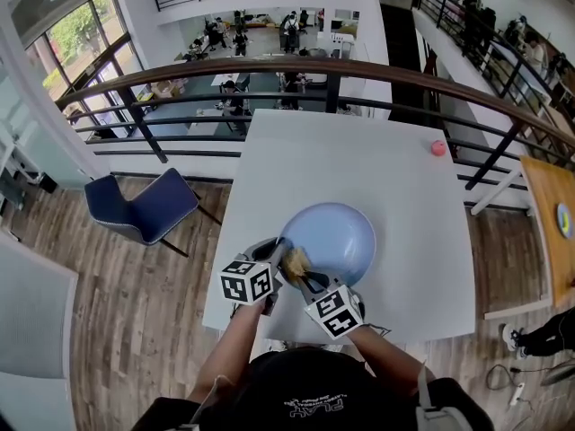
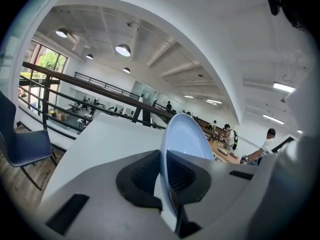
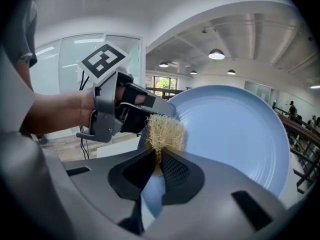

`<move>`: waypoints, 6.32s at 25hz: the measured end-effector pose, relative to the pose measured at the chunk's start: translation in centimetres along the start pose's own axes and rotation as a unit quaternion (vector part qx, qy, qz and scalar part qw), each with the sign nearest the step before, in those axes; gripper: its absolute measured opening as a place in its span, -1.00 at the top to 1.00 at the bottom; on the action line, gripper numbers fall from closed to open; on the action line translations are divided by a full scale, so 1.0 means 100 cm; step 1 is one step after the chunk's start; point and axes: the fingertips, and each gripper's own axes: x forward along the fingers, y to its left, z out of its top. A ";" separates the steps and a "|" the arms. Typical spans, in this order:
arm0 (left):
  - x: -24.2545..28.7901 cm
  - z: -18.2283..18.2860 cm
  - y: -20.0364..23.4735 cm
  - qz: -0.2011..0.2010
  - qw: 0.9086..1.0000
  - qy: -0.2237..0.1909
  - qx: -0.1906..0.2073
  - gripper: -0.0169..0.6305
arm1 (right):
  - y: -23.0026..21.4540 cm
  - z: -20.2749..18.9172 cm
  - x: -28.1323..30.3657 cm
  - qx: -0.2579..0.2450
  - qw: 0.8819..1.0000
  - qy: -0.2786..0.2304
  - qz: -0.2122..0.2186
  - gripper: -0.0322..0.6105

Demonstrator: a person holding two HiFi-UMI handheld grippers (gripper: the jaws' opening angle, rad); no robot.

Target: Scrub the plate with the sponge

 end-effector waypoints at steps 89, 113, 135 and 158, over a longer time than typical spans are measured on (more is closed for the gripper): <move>0.046 -0.249 0.027 0.060 0.953 0.219 -0.200 0.82 | -0.081 -0.137 -0.001 0.129 0.987 0.021 -0.096 0.76; 0.005 -0.159 0.049 0.144 0.978 0.145 -0.044 0.27 | -0.079 -0.092 -0.003 0.125 0.987 -0.020 -0.101 0.76; -0.005 -0.002 -0.041 0.005 0.998 -0.021 0.056 0.91 | -0.096 -0.001 -0.074 0.113 0.974 -0.109 -0.166 0.76; -0.003 0.012 -0.036 0.011 0.997 -0.037 0.069 0.91 | -0.098 0.012 -0.080 0.098 0.971 -0.117 -0.187 0.76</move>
